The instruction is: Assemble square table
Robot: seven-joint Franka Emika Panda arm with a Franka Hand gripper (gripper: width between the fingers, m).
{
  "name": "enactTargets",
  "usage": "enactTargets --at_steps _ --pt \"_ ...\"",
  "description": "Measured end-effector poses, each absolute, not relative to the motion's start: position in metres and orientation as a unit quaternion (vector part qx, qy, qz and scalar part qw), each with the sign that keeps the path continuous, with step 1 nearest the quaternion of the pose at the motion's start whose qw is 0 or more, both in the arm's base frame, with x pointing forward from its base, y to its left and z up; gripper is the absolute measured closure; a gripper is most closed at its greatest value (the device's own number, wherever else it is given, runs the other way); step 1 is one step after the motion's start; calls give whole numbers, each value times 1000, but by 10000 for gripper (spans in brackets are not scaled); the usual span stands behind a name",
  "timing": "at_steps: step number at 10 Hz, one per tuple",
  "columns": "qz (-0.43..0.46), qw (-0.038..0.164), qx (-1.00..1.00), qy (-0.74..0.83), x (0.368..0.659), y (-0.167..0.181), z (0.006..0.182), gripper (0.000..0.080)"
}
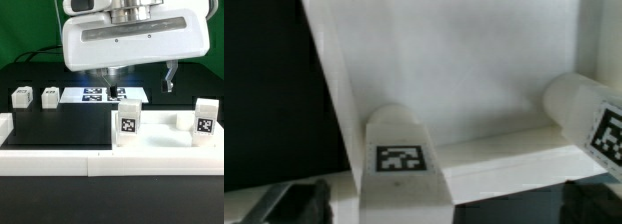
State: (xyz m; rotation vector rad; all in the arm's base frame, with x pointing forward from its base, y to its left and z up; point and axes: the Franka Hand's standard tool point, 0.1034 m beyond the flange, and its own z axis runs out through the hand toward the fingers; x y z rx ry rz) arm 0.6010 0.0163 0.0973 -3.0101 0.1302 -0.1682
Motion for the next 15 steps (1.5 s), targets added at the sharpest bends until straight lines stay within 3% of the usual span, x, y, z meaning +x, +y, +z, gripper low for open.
enactTargets --at_steps 3,7,9,12,14,15 --pt "-55 58 -996 31 600 13 96 151" --pt "-14 45 -997 56 567 -5 53 151" --pt "-27 23 -998 58 568 -5 19 151" --pt "-34 12 -997 69 567 -9 5 151" --pt "-34 12 -997 70 567 -11 5 180" --pt "-34 12 -997 70 567 -11 5 358"
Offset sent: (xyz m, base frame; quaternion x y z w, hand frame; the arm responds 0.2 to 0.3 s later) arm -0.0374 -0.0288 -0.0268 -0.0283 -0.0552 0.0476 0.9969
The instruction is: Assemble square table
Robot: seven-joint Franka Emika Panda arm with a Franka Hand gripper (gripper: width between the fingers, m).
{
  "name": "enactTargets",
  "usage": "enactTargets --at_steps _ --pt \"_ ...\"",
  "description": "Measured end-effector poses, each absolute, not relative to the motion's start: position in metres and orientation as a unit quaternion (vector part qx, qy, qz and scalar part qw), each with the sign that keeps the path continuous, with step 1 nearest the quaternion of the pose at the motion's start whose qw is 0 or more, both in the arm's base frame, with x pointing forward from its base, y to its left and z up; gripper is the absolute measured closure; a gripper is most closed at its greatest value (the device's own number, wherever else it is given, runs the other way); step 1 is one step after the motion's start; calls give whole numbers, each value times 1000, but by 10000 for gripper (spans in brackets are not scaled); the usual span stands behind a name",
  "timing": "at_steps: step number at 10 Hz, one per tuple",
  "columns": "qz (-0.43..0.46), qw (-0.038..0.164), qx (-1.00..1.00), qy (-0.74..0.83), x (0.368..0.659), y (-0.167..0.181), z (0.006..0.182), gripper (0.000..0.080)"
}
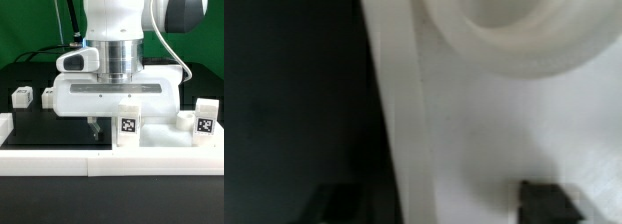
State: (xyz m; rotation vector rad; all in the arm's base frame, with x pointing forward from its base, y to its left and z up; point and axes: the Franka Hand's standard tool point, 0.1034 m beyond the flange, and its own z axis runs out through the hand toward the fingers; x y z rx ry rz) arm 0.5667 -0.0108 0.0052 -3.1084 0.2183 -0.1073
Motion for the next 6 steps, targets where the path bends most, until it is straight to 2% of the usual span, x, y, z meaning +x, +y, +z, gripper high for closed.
enactTargets --at_steps 1,2,3,4,6 --pt "-34 12 -997 70 567 -11 5 540" --pt "-34 12 -997 70 567 -11 5 676" --pt "-33 10 -997 69 566 -14 5 676" --pt "-33 10 -997 68 566 -14 5 742" --pt "-33 10 -997 67 566 -14 5 742"
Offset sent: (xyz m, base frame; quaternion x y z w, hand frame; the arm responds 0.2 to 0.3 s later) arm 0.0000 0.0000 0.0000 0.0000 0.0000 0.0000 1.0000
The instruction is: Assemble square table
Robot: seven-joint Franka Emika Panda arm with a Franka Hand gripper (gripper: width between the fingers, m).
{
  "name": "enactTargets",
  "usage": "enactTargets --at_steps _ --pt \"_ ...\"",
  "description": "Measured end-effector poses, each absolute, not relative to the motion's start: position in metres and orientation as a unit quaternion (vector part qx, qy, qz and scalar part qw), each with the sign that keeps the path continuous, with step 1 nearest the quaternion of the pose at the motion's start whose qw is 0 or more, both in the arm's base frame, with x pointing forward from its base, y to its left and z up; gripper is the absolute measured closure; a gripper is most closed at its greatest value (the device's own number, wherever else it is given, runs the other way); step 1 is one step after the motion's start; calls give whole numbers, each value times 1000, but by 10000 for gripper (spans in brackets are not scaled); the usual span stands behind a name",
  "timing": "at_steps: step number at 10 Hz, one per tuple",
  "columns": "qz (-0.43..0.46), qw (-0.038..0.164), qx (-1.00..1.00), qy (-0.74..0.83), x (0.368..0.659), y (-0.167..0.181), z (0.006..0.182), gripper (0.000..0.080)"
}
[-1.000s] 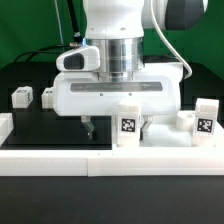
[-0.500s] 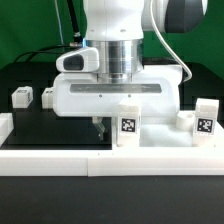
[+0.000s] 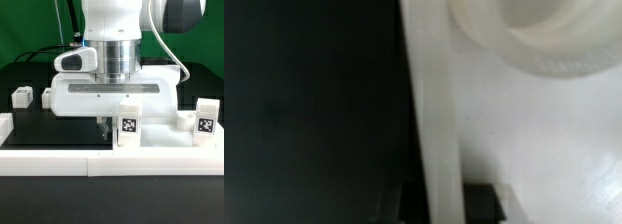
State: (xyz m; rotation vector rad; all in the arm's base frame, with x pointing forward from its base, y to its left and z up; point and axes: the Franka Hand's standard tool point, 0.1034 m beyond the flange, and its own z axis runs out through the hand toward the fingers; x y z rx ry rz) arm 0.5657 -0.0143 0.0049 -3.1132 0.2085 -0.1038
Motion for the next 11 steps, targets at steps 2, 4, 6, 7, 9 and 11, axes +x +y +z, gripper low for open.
enactTargets --at_steps 2,4,6,7,9,11 --pt "-33 10 -997 66 566 -14 5 742" --pt "-33 10 -997 66 566 -14 5 742" --pt "-33 9 -998 51 565 -16 5 742" --pt "-33 9 -999 15 562 -27 7 743" --pt "-31 7 -999 -12 556 -49 7 746" --pt "-31 -3 -994 -109 556 -58 7 746"
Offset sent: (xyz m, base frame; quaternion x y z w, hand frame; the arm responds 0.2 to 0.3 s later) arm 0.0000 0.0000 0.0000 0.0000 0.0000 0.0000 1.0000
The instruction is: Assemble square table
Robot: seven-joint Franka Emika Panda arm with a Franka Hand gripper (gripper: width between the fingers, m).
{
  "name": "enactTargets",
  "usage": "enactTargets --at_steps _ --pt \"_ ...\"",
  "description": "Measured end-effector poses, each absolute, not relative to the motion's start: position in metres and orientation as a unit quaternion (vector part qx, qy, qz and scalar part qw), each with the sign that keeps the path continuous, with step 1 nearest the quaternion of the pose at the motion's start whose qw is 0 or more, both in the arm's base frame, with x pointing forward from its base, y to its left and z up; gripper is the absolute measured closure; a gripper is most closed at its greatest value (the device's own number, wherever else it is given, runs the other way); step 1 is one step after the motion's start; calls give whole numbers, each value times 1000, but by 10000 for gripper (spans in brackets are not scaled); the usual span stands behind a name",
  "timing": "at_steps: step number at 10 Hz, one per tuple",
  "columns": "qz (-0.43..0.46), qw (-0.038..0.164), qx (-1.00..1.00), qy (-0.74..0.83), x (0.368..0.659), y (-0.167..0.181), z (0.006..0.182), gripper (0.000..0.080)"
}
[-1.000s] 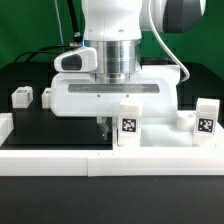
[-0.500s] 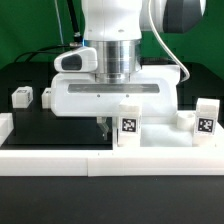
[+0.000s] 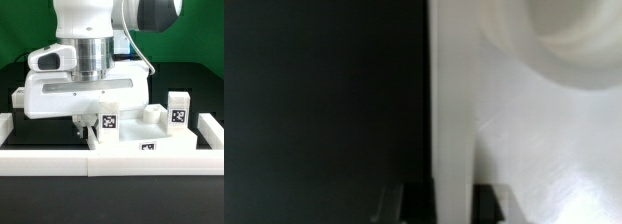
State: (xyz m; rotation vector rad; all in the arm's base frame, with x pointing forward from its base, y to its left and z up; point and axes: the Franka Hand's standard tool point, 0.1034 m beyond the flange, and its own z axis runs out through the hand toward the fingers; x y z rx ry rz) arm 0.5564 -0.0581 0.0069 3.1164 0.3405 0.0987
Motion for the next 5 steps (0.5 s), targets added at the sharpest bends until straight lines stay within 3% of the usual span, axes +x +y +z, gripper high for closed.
enactTargets --at_steps 5 --pt "28 30 949 312 568 -49 11 746"
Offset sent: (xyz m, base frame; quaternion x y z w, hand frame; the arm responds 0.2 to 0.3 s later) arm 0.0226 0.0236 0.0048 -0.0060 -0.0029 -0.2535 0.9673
